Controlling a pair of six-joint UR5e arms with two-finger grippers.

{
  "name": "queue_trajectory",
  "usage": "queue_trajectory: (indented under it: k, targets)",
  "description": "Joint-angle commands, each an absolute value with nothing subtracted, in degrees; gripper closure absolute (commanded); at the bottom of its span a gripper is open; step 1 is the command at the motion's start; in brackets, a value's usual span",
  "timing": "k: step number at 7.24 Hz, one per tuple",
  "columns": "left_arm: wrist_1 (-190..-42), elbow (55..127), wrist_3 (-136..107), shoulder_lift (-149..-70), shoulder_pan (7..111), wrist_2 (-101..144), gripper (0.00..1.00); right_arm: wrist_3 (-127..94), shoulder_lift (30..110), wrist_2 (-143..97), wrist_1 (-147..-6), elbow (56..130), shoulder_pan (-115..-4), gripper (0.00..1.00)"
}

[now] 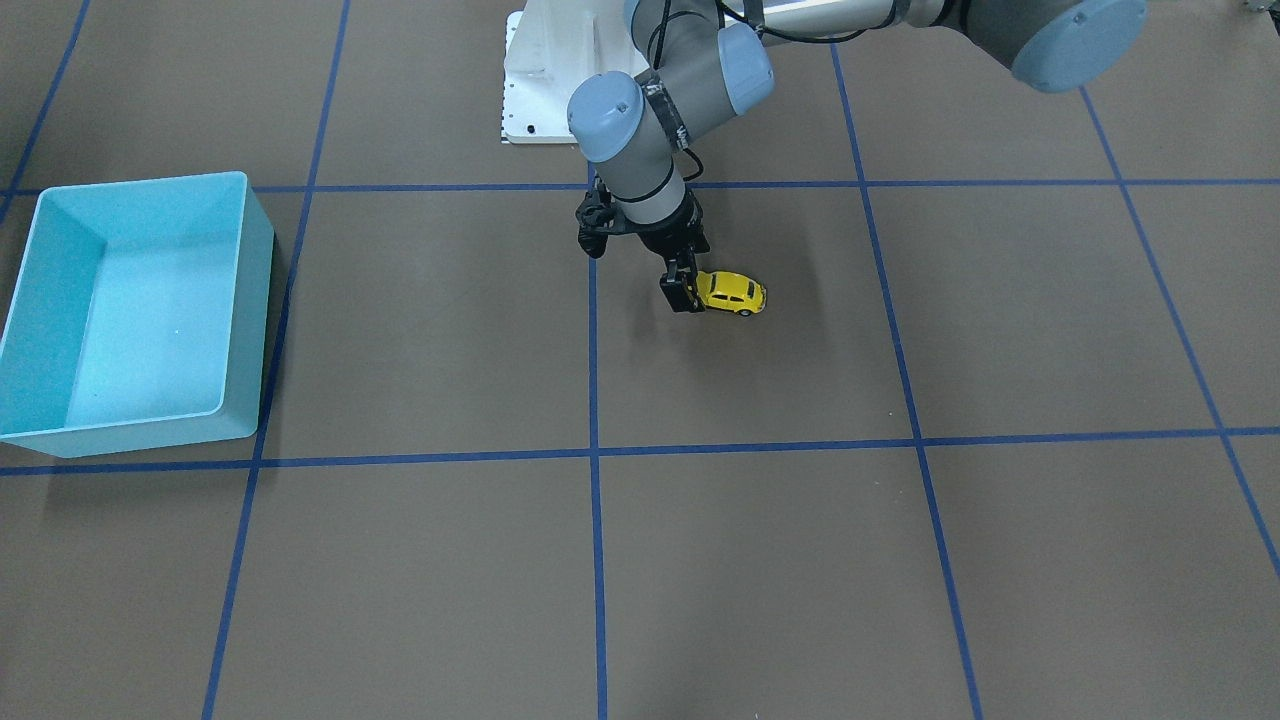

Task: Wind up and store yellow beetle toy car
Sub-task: 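Slide the held car across the table toward the left arm's base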

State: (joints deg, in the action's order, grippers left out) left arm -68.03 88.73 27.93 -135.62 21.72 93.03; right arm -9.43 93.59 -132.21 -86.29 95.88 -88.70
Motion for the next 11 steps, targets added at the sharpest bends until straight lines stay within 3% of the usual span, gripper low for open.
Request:
queue_trajectory:
  k: [1,2,4,6,11]
  targets:
    - [-69.69,87.9,28.12,-135.53,21.71,90.97,0.11,-9.49,93.52,-131.75,-86.31,95.37,-88.68,0.0]
    - [-69.78,87.98,28.13,-135.53,21.71,90.88,0.21,-9.41,93.52,-131.75,-86.22,95.54,-88.59,0.0]
    - [-69.26,88.24,27.34,-135.7,21.71,90.97,0.67,-9.4,93.6,-131.75,-86.39,95.89,-88.33,0.0]
    - [-68.73,89.46,25.68,-135.7,21.71,91.32,1.0,-9.4,94.39,-131.57,-86.05,95.19,-88.33,0.0]
    - [-68.64,104.13,26.54,-125.09,30.39,96.5,1.0,-9.4,95.01,-131.75,-86.66,94.31,-88.33,0.0]
